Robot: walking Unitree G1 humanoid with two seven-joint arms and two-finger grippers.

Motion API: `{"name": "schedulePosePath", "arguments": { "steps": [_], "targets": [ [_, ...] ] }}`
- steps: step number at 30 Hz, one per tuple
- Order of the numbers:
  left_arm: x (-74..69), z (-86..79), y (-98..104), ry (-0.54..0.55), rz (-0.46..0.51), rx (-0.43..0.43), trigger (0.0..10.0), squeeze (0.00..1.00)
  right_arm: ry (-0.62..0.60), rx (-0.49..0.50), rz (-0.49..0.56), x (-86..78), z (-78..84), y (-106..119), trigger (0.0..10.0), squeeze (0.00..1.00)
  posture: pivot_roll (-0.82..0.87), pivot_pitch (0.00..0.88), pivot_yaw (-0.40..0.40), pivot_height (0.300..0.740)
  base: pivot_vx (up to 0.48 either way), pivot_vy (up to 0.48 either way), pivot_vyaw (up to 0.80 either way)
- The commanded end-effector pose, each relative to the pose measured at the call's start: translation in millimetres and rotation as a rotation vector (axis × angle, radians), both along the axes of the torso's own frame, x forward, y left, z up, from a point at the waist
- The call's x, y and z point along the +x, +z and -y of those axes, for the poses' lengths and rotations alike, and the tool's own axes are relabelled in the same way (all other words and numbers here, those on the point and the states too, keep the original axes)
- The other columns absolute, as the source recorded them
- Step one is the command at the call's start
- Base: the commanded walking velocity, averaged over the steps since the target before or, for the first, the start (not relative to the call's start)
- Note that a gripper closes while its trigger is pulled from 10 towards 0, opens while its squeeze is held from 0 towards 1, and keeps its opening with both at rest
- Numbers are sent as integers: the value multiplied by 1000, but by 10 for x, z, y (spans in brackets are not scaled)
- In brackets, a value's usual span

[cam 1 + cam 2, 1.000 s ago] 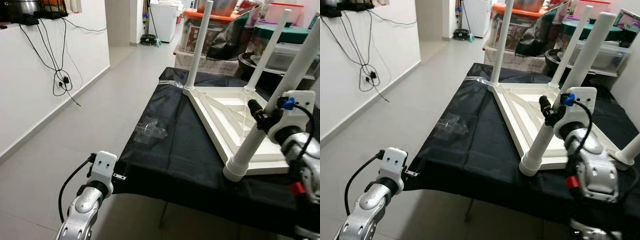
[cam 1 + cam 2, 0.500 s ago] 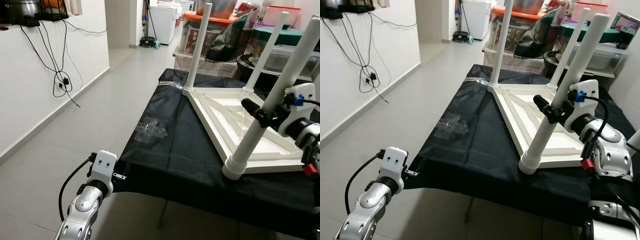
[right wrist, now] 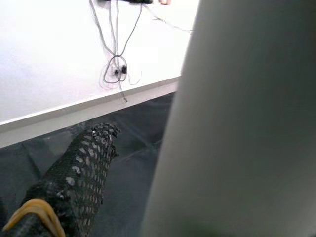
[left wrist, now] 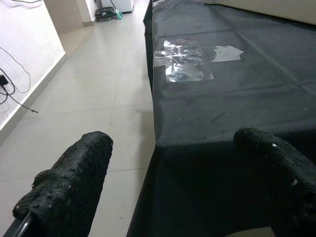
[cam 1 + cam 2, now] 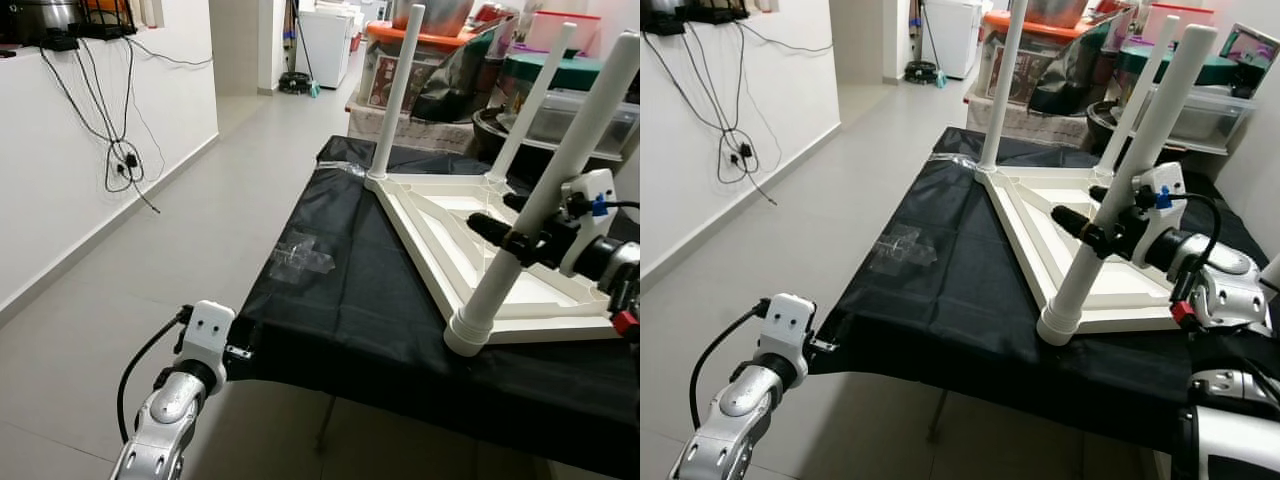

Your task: Building children table

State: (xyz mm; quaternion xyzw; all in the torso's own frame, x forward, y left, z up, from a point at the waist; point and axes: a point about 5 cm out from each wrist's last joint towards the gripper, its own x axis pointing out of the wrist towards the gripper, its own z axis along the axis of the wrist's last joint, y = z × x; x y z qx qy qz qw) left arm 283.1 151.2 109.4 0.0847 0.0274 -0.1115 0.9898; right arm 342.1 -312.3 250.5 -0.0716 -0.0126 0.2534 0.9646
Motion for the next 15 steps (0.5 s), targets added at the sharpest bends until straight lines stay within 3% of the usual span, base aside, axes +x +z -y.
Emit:
{"name": "schedulePosePath", "arguments": {
  "steps": [1, 4, 6, 15],
  "targets": [
    [-13, 28, -45, -14, -11, 16, 10000, 0, 7, -36, -15, 30, 5, -14, 5020, 0, 105, 0, -130, 740, 0, 0, 0],
    [-13, 28, -47, -14, -11, 17, 10000, 0, 9, -35, -16, 40, 6, -17, 5020, 0, 105, 0, -130, 740, 0, 0, 0],
    [-12, 27, -50, -14, -11, 19, 10000, 0, -5, -25, -10, 65, 19, -8, 0, 0, 112, 0, -134, 740, 0, 0, 0],
    [-11, 40, -60, -18, -11, 18, 10000, 0, -57, 3, 7, 101, 84, 15, 0, 0, 108, 0, -134, 740, 0, 0, 0]
  ]
}}
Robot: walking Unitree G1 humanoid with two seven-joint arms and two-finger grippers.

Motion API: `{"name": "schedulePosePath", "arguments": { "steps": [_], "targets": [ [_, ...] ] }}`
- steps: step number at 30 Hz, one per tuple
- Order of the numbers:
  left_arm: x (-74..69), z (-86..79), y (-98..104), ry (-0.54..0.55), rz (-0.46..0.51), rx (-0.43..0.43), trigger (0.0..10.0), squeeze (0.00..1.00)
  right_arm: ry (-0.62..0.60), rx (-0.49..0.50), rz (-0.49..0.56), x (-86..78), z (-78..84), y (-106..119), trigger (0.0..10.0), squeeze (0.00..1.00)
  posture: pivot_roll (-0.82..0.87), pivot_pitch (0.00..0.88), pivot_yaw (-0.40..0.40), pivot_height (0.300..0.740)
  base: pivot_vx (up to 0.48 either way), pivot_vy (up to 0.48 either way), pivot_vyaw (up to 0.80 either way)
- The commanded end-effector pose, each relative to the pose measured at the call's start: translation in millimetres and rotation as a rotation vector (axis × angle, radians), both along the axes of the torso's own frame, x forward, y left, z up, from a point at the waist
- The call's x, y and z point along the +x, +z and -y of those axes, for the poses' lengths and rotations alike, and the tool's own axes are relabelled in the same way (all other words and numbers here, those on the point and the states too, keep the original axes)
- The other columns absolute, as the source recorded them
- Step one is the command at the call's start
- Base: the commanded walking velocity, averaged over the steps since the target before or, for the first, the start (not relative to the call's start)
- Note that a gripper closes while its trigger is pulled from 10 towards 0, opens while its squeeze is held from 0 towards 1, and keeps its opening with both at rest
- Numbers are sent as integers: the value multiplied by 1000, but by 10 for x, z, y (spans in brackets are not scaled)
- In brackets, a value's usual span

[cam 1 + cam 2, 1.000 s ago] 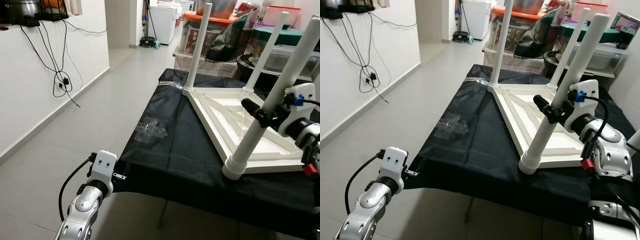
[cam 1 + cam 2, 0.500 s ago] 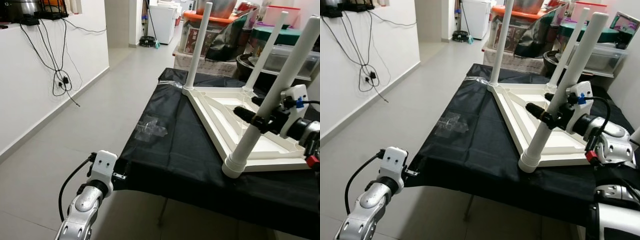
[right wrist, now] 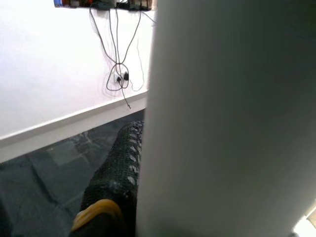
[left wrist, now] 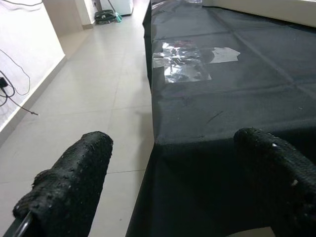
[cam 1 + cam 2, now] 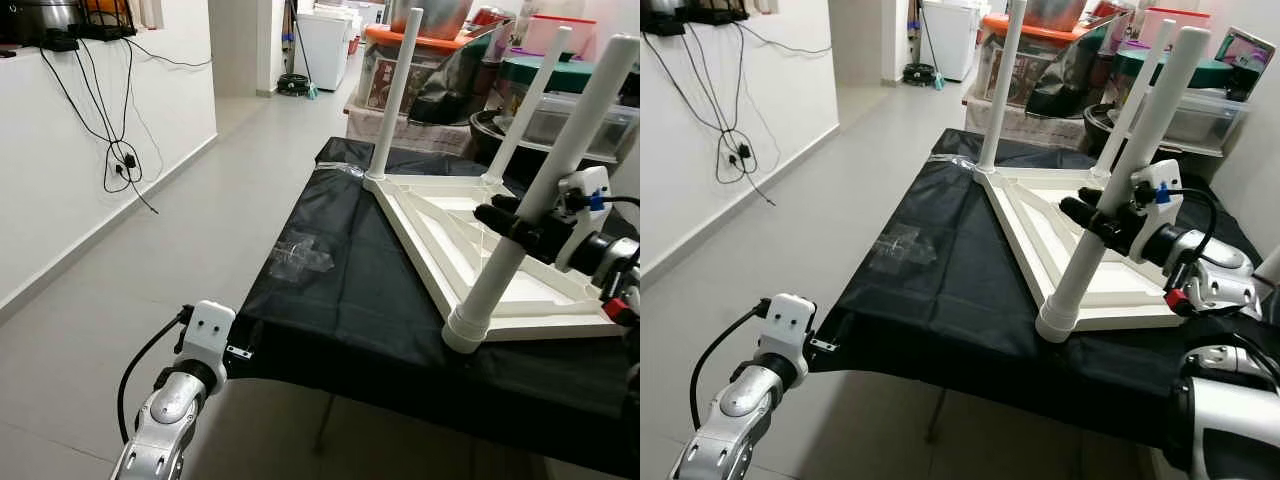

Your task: Building children table

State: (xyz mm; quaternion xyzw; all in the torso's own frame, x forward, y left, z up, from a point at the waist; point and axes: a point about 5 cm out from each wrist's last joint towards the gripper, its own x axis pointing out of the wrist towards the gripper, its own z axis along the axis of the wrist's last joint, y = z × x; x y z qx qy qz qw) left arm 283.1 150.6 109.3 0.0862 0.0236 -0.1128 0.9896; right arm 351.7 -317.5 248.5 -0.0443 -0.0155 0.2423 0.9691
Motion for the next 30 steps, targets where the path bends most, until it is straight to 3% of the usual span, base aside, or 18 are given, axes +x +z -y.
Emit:
{"name": "schedulePosePath", "arguments": {
  "steps": [1, 8, 11, 14, 16, 21, 22, 24, 25, 28, 30],
  "targets": [
    [-12, 38, -60, -16, -19, 16, 10000, 0, -44, -50, 13, 9, 40, 33, 0, 0, 108, 0, -134, 740, 0, 0, 0],
    [-21, 50, -63, -24, -18, 15, 10000, 0, -150, -19, 15, 31, 71, -51, 0, 0, 106, 0, -130, 740, 0, 0, 0],
    [-14, 33, -54, -23, -16, 18, 10000, 0, -375, -26, -29, 106, 25, -198, 0, 0, 102, 0, -125, 740, 0, 0, 0],
    [-11, 31, -53, -23, -17, 18, 10000, 0, -452, -16, -37, 120, -31, -244, 0, 0, 99, 0, -125, 740, 0, 0, 0],
    [-10, 42, -57, -25, -17, 18, 10000, 0, -593, -18, -45, 107, -97, -326, 0, 0, 98, 0, -124, 740, 0, 0, 0],
    [-11, 48, -60, -25, -18, 18, 10000, 0, -716, 4, -59, 75, -135, -394, 0, 0, 98, 0, -124, 740, 0, 0, 0],
    [-13, 45, -67, -18, -20, 17, 10000, 0, -822, 69, -85, 62, -388, -538, 0, 0, 96, 0, -126, 740, 0, 0, 0],
    [-15, 49, -74, -15, -22, 15, 10000, 0, -895, 111, -119, 55, -617, -637, 0, 0, 96, 0, -130, 740, 0, 0, 0],
    [-15, 49, -74, -15, -22, 15, 10000, 0, -895, 111, -119, 55, -617, -637, 0, 0, 96, 0, -130, 740, 0, 0, 0],
    [-17, 65, -80, -14, -24, 14, 10000, 0, -918, 113, -167, 123, -895, -696, 0, 0, 97, 0, -138, 740, 0, 0, 0],
    [-16, 66, -81, -13, -24, 13, 10000, 0, -919, 112, -175, 134, -936, -700, 0, 0, 97, 0, -138, 740, 0, 0, 0]
  ]
}}
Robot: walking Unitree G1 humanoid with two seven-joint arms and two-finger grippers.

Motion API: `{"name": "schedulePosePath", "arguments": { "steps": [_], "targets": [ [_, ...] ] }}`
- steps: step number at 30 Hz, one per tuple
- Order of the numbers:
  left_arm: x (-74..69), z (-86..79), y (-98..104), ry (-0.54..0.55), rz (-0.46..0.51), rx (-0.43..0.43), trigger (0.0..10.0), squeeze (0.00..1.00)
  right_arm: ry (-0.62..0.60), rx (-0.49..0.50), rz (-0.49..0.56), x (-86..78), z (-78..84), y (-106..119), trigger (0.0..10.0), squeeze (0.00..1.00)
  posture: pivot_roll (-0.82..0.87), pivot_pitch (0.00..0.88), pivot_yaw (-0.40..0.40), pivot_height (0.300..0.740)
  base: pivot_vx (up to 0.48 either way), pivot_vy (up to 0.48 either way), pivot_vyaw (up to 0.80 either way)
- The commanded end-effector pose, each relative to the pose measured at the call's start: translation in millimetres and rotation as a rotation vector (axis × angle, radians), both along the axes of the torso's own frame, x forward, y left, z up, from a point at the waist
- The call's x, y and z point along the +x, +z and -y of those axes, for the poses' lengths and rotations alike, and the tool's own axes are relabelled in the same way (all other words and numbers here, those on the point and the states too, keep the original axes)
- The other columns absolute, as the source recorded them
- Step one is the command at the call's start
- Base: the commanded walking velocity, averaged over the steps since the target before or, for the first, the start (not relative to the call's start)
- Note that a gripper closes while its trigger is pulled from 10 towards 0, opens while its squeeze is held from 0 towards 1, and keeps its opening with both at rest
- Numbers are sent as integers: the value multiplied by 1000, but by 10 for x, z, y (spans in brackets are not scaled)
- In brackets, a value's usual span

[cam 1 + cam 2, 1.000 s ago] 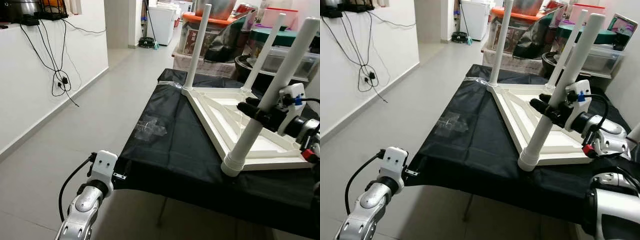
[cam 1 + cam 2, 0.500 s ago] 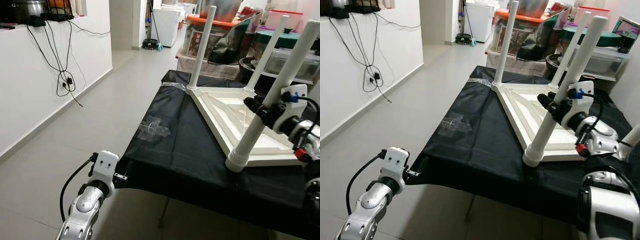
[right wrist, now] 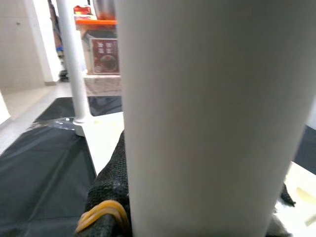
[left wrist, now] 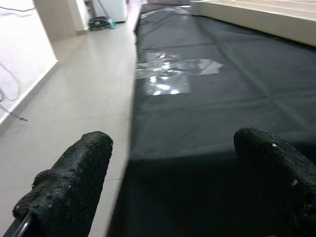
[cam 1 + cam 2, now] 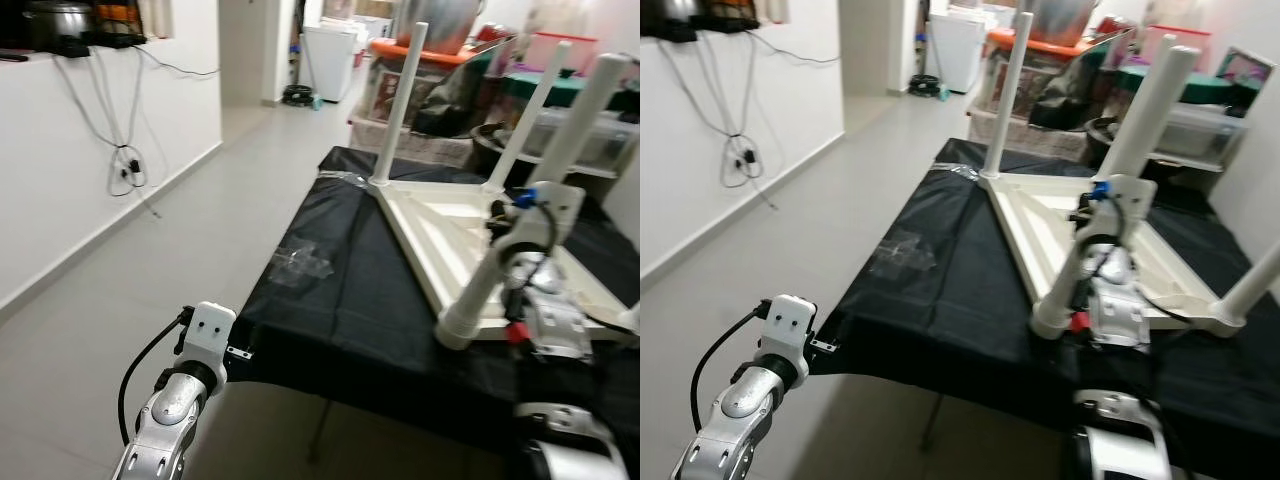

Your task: Building children table

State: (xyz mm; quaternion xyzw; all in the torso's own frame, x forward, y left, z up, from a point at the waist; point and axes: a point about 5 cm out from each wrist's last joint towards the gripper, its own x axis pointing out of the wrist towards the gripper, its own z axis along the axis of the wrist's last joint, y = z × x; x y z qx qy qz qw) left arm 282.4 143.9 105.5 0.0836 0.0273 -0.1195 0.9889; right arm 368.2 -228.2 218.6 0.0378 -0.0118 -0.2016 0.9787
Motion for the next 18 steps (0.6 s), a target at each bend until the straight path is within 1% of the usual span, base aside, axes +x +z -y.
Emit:
{"name": "schedulePosePath", "arguments": {
  "steps": [1, 2, 5, 7, 10, 13, 16, 17, 18],
  "targets": [
    [-4, -2, -47, 3, -16, 19, 10000, 0, -34, 18, -188, -27, -116, -390, 0, 0, 96, 0, -148, 740, 0, 0, 0],
    [-4, -2, -47, 3, -16, 19, 10000, 0, -34, 18, -188, -27, -116, -390, 0, 0, 96, 0, -148, 740, 0, 0, 0],
    [-6, 3, -47, 12, -16, 16, 10000, 0, -37, 35, -204, 2, -199, -374, 0, 0, 102, 0, -160, 740, 0, 0, 0],
    [-8, 4, -48, 13, -16, 15, 10000, 0, -45, 37, -208, -10, -218, -362, 0, 0, 102, 0, -160, 740, 0, 0, 0],
    [-18, 5, -56, 16, -17, 14, 10000, 0, -62, 36, -213, -29, -224, -338, 0, 0, 102, 0, -163, 740, 0, 0, 0],
    [-31, -4, -71, 19, -21, 14, 10000, 0, -74, 23, -212, -38, -178, -296, 0, 0, 100, 0, -161, 740, 0, 0, 0],
    [-31, -3, -72, 20, -21, 15, 10000, 0, -76, 22, -214, -39, -177, -293, 0, 0, 100, 0, -161, 740, 0, 0, 0],
    [-30, -2, -72, 19, -21, 15, 10000, 0, -77, 24, -216, -41, -173, -292, 8510, 0, 101, 0, -160, 740, 0, 0, 0],
    [-26, 1, -71, 19, -21, 15, 10000, 0, -69, 26, -220, -45, -179, -292, 10000, 0, 98, 0, -156, 740, 0, 0, 0]
  ]
}}
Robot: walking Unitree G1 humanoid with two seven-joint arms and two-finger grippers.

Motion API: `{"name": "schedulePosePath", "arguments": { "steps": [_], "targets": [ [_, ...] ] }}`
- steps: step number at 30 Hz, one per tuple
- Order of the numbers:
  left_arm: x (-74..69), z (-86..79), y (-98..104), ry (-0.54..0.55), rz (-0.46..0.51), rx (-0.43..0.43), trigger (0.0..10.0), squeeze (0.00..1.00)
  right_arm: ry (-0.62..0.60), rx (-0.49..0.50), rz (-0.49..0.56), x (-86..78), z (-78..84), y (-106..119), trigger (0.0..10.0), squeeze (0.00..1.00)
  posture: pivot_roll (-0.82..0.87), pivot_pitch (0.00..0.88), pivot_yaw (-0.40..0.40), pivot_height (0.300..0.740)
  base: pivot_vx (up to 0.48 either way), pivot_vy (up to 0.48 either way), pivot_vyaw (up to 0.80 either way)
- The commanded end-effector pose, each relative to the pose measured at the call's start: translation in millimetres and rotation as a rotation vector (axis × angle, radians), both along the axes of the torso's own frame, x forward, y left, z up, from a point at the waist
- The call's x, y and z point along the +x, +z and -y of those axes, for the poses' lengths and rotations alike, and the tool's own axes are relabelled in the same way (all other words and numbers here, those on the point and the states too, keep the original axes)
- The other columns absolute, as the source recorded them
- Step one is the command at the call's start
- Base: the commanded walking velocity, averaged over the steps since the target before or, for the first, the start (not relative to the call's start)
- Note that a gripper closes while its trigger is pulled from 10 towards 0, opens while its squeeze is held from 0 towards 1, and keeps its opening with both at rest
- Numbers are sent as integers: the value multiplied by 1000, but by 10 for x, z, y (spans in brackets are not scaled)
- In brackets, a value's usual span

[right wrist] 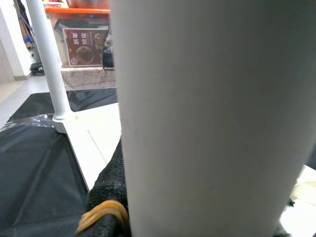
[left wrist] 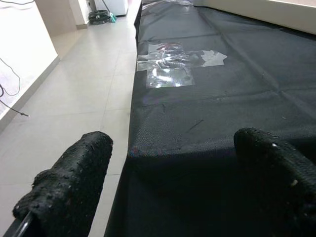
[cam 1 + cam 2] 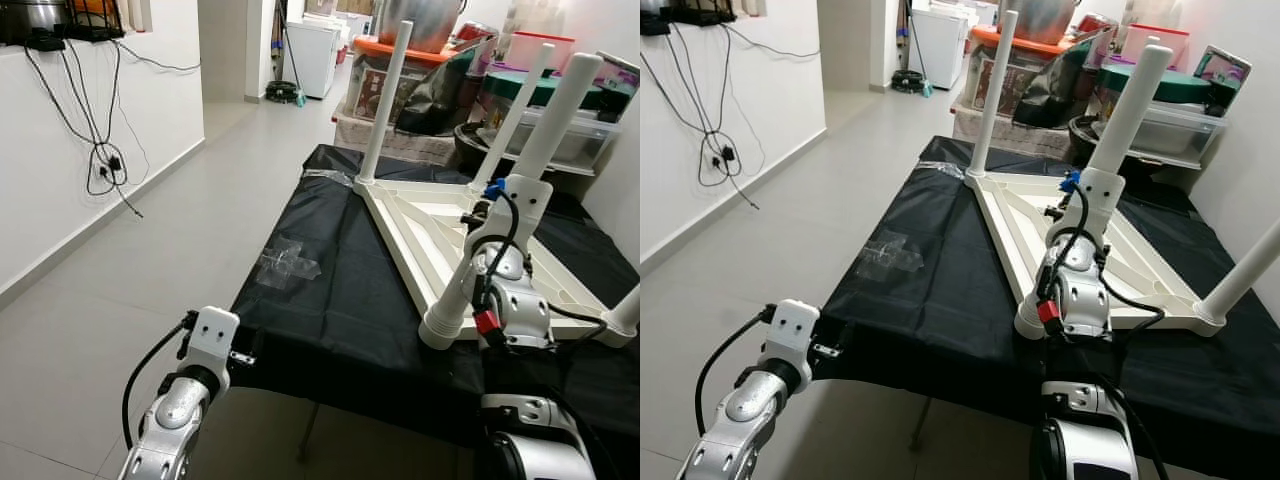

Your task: Building children table

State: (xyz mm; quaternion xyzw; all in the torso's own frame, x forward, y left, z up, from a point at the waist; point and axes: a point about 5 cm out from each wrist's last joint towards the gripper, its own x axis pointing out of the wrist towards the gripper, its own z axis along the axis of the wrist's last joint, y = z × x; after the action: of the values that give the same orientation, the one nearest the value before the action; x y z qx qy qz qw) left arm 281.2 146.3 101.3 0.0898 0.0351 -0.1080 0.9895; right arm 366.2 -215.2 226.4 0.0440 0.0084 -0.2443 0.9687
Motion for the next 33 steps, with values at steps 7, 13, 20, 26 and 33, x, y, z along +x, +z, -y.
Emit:
{"name": "schedulePosePath", "arguments": {
  "steps": [7, 13, 20, 26, 33],
  "targets": [
    [1, 40, -25, -14, -9, 4, 10000, 0, 31, 19, -142, -52, -72, -292, 10000, 361, 94, 0, -151, 740, 0, 0, 0],
    [5, 39, -2, -17, 3, -6, 10000, 0, 54, 4, -123, -37, -112, -196, 10000, 0, 95, 0, -153, 740, 0, 0, 0],
    [-1, 39, -2, -20, 7, -1, 10000, 0, 57, -3, -72, -52, -126, -95, 10000, 365, 97, 0, -153, 740, 0, 0, 0],
    [-5, 34, 1, -23, 7, 0, 10000, 0, 54, 7, -22, -95, -114, 7, 10000, 325, 93, 0, -145, 740, 0, 0, 0],
    [-8, 41, 3, -33, 7, 3, 10000, 0, 99, -19, 65, -176, -68, 188, 10000, 1000, 90, 0, -137, 740, 0, 0, 0]
  ]
}}
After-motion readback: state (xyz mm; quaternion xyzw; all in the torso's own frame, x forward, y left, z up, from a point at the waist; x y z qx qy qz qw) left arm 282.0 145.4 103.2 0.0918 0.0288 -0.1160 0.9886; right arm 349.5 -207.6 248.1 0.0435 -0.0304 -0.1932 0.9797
